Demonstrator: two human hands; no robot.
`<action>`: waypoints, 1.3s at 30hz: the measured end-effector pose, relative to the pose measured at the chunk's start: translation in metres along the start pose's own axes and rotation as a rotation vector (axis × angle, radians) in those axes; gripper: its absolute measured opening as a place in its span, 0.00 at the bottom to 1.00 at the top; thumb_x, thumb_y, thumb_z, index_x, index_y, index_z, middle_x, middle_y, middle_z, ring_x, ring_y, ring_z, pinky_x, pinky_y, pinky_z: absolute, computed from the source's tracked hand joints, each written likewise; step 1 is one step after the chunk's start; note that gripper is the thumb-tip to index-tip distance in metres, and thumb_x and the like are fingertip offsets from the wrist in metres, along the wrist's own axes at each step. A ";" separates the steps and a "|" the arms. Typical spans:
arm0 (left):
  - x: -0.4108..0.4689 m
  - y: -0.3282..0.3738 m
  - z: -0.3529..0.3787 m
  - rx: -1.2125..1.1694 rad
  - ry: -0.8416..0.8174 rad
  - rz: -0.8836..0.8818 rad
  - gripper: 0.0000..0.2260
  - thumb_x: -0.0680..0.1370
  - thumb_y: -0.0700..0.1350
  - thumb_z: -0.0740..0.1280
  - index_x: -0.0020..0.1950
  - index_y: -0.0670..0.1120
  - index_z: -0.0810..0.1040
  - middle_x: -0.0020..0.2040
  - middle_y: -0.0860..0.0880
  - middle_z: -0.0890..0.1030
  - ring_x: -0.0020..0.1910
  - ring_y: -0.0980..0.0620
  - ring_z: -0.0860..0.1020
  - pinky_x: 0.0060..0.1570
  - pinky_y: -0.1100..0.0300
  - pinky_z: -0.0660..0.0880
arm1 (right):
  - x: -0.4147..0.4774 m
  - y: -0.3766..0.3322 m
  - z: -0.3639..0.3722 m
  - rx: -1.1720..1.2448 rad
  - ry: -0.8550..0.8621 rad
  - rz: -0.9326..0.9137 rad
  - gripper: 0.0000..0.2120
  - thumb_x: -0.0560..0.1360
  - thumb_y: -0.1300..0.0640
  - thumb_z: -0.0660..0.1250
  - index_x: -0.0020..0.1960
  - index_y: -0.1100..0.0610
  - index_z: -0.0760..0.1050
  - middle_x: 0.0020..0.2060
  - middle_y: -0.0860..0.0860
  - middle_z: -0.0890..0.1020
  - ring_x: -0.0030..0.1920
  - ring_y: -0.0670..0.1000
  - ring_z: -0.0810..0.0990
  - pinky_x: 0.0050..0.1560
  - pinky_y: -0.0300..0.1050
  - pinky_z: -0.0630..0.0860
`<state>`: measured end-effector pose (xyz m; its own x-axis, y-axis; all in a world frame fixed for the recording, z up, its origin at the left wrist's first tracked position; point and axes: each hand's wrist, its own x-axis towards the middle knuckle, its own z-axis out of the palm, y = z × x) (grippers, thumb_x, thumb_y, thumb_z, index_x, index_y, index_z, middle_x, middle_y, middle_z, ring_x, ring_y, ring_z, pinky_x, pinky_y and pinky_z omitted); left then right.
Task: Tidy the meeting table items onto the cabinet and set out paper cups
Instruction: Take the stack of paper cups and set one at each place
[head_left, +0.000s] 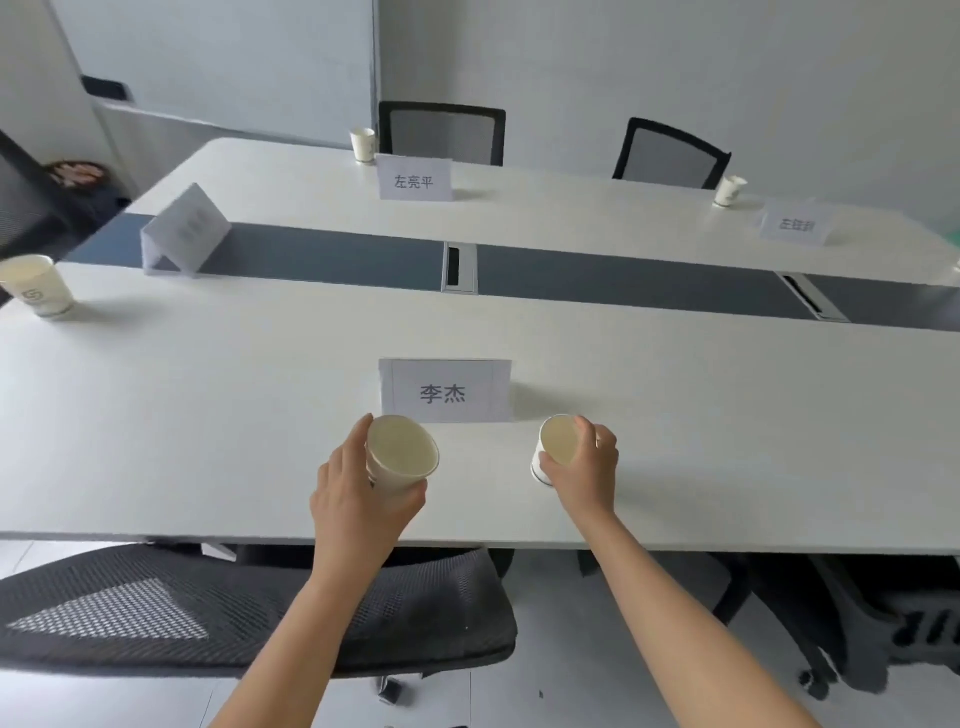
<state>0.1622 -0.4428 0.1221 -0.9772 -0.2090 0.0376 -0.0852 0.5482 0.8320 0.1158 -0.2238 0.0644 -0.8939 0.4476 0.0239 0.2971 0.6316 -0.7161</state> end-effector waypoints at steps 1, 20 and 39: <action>0.001 -0.001 0.000 0.010 0.001 -0.005 0.35 0.67 0.43 0.73 0.70 0.50 0.61 0.61 0.44 0.73 0.59 0.43 0.69 0.59 0.47 0.65 | 0.003 -0.002 0.004 -0.003 -0.012 -0.011 0.28 0.69 0.60 0.69 0.67 0.57 0.64 0.67 0.59 0.63 0.65 0.60 0.64 0.56 0.47 0.68; -0.006 -0.003 0.010 -0.018 -0.155 0.256 0.37 0.65 0.43 0.75 0.70 0.49 0.61 0.58 0.55 0.70 0.58 0.46 0.70 0.57 0.48 0.69 | -0.054 -0.058 -0.019 0.309 -0.244 0.007 0.17 0.74 0.52 0.65 0.62 0.52 0.69 0.62 0.47 0.70 0.62 0.45 0.69 0.54 0.32 0.66; -0.058 0.027 0.045 0.191 -0.355 0.963 0.27 0.66 0.58 0.62 0.62 0.47 0.69 0.52 0.48 0.80 0.50 0.51 0.69 0.42 0.53 0.71 | -0.179 -0.043 -0.081 0.562 0.053 0.133 0.29 0.58 0.41 0.69 0.58 0.38 0.66 0.58 0.38 0.74 0.58 0.38 0.74 0.56 0.36 0.74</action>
<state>0.2077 -0.3792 0.1175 -0.6462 0.6178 0.4481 0.7614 0.4821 0.4333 0.2901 -0.2791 0.1476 -0.8384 0.5408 -0.0671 0.1693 0.1414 -0.9754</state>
